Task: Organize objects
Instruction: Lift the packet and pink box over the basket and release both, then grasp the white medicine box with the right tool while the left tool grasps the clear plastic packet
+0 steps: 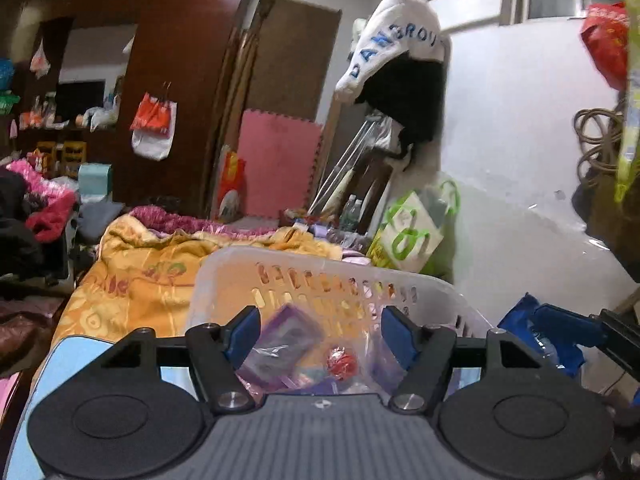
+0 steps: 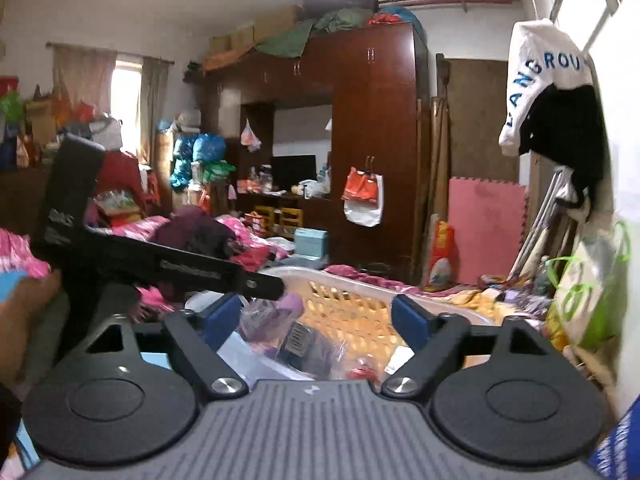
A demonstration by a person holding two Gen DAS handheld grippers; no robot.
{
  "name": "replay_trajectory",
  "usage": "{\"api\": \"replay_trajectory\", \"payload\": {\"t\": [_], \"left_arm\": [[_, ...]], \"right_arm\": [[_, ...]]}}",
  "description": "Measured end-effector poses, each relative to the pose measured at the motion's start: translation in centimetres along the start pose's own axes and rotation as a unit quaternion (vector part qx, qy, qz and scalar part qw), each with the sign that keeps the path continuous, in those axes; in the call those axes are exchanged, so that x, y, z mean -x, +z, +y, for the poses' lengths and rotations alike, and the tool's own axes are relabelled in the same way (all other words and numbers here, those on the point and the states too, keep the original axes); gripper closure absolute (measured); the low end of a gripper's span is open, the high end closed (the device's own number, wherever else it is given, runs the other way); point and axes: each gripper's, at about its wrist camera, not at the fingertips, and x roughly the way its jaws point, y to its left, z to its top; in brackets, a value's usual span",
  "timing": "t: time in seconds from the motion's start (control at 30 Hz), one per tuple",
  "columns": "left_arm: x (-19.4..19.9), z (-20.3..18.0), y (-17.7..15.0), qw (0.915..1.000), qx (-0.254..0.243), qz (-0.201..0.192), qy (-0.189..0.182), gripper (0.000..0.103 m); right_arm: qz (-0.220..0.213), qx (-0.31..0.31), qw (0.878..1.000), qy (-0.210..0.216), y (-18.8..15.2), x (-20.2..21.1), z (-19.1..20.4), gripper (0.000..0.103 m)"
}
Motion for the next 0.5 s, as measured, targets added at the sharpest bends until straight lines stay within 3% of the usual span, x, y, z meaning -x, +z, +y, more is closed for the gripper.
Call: {"api": "replay_trajectory", "payload": {"t": [0.07,0.13,0.2,0.3,0.4,0.5], "left_arm": [[2.5,-0.5,-1.0,0.9991,-0.012,-0.04,-0.006,0.028],[5.1,-1.3,-2.4,0.9982,-0.026,-0.053,-0.009,0.016],[6.6,-2.6,-4.3,0.9977,-0.057,-0.036,-0.012,0.015],[7.4,-4.2,-8.2,0.996,-0.088,-0.008,-0.012,0.015],[6.2,-5.7,-10.4,0.9933,-0.11,0.03,-0.02,0.016],[4.8,-6.1,-11.5,0.9912,-0.114,0.057,-0.036,0.019]], "right_arm": [[-0.016,-0.012,1.0,0.006,-0.8,1.9,-0.1,0.0],[-0.026,-0.016,0.999,0.011,-1.7,3.9,-0.2,0.0],[-0.015,-0.007,1.0,0.001,-3.2,5.2,0.1,0.0],[0.044,0.015,0.999,-0.02,-5.8,5.0,-0.1,0.0],[0.087,-0.008,0.996,-0.024,-8.5,4.2,-1.3,0.0],[0.097,-0.053,0.994,-0.016,-9.7,3.6,-2.8,0.0]]}}
